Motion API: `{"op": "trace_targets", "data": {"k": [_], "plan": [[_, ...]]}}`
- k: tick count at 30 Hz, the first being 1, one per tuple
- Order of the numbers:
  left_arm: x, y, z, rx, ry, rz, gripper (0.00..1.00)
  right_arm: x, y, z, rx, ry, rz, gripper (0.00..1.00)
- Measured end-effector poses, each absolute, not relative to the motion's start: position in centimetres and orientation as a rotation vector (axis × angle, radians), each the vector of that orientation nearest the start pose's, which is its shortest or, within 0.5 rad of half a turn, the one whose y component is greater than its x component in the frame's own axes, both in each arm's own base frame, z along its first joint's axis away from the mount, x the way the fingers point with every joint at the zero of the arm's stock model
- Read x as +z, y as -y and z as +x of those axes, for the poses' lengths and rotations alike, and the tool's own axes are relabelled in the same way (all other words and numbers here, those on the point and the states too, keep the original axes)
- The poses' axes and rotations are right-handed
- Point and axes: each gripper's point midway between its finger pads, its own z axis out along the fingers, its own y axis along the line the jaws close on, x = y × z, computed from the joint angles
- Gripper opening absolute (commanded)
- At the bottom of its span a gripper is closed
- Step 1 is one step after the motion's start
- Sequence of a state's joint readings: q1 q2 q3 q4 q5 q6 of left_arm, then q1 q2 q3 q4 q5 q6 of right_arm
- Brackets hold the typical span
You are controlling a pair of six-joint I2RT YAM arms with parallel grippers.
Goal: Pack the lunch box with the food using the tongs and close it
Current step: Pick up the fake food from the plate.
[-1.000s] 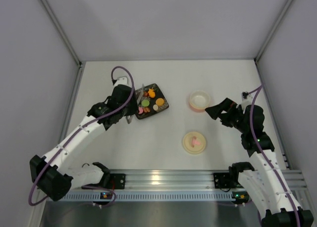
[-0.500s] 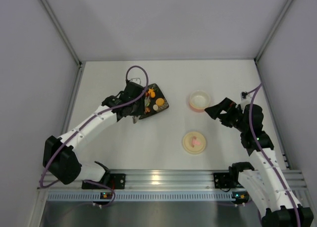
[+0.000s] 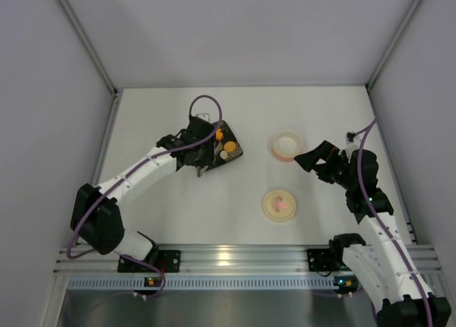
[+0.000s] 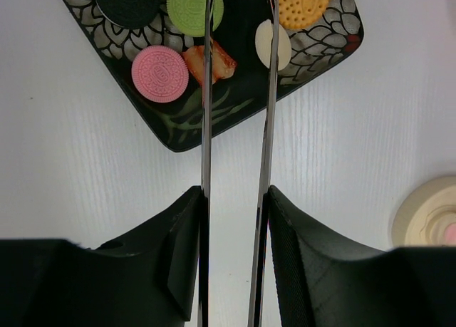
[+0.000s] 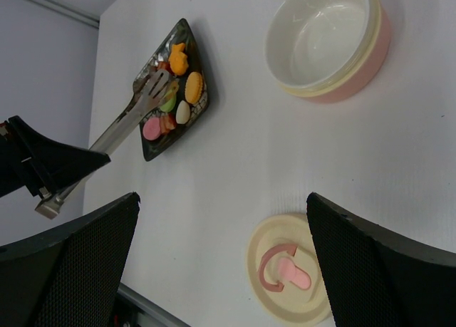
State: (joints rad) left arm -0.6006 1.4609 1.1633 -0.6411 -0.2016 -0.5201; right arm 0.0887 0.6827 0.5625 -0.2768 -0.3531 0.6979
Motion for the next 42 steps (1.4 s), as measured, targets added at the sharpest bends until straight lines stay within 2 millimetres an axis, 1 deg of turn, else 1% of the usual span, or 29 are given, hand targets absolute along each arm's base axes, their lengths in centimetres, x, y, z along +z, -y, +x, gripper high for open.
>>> {"op": "trace_targets", "data": {"k": [8, 15, 22, 24, 26, 32, 36, 42], "plan": [[13.9, 20.5, 30.1, -0.258, -2.497, 0.062, 0.47, 19.2, -10.9, 25.6, 0.847, -2.008, 0.372, 0.99], [13.9, 20.8, 29.6, -0.262, -2.505, 0.079, 0.47, 19.2, -10.9, 25.6, 0.848, -2.008, 0.373, 0.99], [15.5, 20.7, 28.4, -0.308, -2.475, 0.092, 0.47, 19.2, -10.9, 25.6, 0.848, -2.006, 0.373, 0.99], [15.7, 20.6, 28.2, -0.316, -2.471, 0.093, 0.47, 19.2, -10.9, 25.6, 0.848, -2.006, 0.373, 0.99], [15.5, 20.5, 27.9, -0.317, -2.475, 0.095, 0.48, 19.2, -10.9, 25.6, 0.848, -2.006, 0.373, 0.99], [14.2, 20.3, 27.1, -0.314, -2.516, 0.111, 0.48, 19.3, -10.9, 25.6, 0.849, -2.006, 0.373, 0.99], [14.1, 20.5, 27.1, -0.326, -2.517, 0.116, 0.52, 19.2, -10.9, 25.6, 0.849, -2.006, 0.373, 1.00], [13.6, 20.7, 27.3, -0.322, -2.529, 0.119, 0.52, 19.2, -10.9, 25.6, 0.849, -2.006, 0.373, 0.99]]}}
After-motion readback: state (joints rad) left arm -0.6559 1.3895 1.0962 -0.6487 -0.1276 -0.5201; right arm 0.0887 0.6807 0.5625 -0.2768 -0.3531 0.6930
